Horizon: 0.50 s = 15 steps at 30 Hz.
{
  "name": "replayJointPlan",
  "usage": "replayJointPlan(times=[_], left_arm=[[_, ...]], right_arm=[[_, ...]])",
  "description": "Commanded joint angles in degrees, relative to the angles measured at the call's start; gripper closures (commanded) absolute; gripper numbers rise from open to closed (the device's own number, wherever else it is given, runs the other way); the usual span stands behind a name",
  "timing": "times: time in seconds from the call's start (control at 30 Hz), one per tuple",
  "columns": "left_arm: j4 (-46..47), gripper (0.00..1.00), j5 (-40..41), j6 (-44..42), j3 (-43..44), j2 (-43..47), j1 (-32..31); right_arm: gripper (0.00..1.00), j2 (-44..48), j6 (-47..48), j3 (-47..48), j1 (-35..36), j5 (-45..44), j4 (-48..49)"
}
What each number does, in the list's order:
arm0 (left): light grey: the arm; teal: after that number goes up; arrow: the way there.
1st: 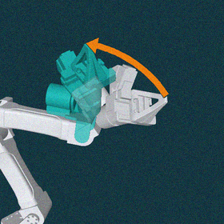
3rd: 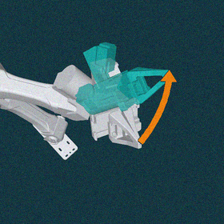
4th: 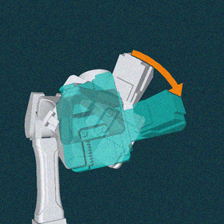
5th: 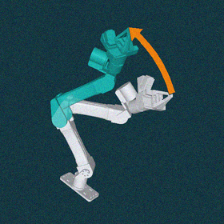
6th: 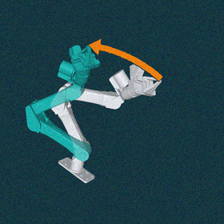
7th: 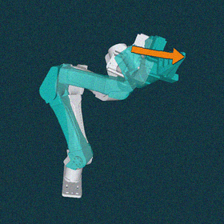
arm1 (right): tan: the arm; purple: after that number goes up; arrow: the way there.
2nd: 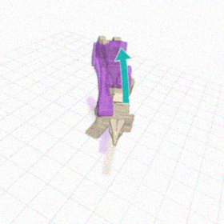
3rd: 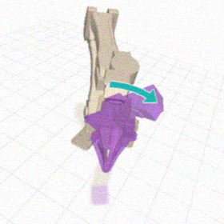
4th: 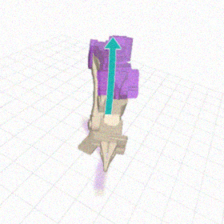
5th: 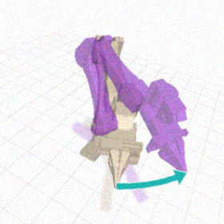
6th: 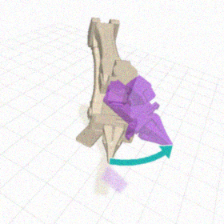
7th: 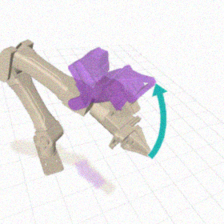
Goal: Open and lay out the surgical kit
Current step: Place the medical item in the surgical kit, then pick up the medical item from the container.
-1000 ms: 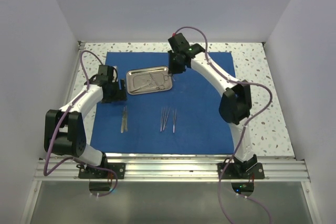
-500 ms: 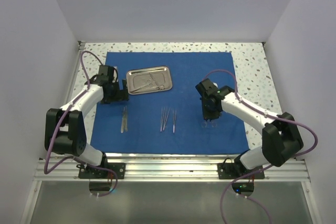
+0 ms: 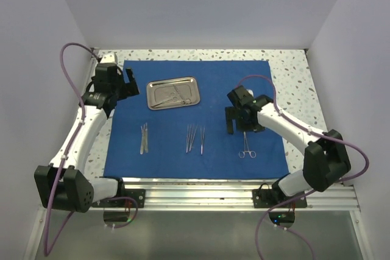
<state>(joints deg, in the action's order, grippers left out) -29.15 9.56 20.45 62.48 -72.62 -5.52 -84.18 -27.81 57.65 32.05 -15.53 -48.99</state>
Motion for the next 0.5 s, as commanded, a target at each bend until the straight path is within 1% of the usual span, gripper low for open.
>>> replayJointPlan(times=[0.0, 0.03, 0.1, 0.13, 0.17, 0.2, 0.23, 0.27, 0.3, 0.33, 0.37, 0.4, 0.43, 0.47], left_arm=[[1.64, 0.0, 4.51, 0.3, 2.21, 0.46, 0.77], [2.42, 0.0, 0.5, -0.58, 1.25, 1.94, 0.77], [6.19, 0.0, -6.18, -1.64, -0.33, 3.88, 1.03], [7.42, 0.0, -9.88, -1.81, -1.47, 4.67, 1.04], [8.48, 0.0, -16.87, -1.38, -1.57, 4.94, 1.04], [8.58, 0.0, -19.64, -0.94, -1.48, 4.6, 0.95], [8.32, 0.0, -23.32, -0.41, -1.05, 3.29, 0.95], [7.1, 0.0, -24.14, 0.29, -0.87, 2.58, 0.95], [6.3, 0.0, -24.15, 0.56, -0.69, 2.05, 0.86], [5.34, 0.02, -23.2, 0.65, -0.34, 1.26, 0.95], [3.76, 0.03, -22.49, 0.56, -0.34, 1.34, 0.95], [3.22, 0.04, -21.87, 0.47, -0.51, 1.51, 0.95], [2.78, 0.04, -21.17, 0.3, -1.04, 2.3, 0.95], [2.78, 0.04, -21.16, 0.12, -1.39, 2.66, 0.95]], right_arm=[[0.02, -0.44, 4.87, 13.25, -0.15, 0.31, 3.02], [0.02, -3.94, 6.27, 19.89, -0.24, 2.33, 3.29], [0.03, -8.78, 7.33, 27.13, -0.24, 4.27, 3.2], [0.03, -10.98, 7.25, 33.26, -0.24, 5.06, 3.2], [0.03, -15.35, 6.03, 35.67, -0.24, 7.16, 3.81], [0.03, -17.66, 5.58, 37.95, -0.24, 8.92, 5.82], [0.03, -20.64, 4.45, 43.2, -0.06, 11.29, 6.36], [0.04, -26.85, 3.74, 46.73, -0.06, 14.7, 6.37], [0.05, -30.83, 3.47, 50.77, 0.11, 15.35, 4.63], [0.07, -34.43, 3.64, 59.34, 0.98, 17.35, 3.3], [0.07, -37.78, 4.17, 64.03, 1.52, 18.51, -0.1], [0.07, -44.42, 4.52, 68.17, 2.65, 19.04, -1.1], [0.07, -46.58, 4.7, 73.52, 3.1, 19.39, -1.28], [0.07, -48.51, 4.09, 74.79, 3.19, 19.66, -1.02]])
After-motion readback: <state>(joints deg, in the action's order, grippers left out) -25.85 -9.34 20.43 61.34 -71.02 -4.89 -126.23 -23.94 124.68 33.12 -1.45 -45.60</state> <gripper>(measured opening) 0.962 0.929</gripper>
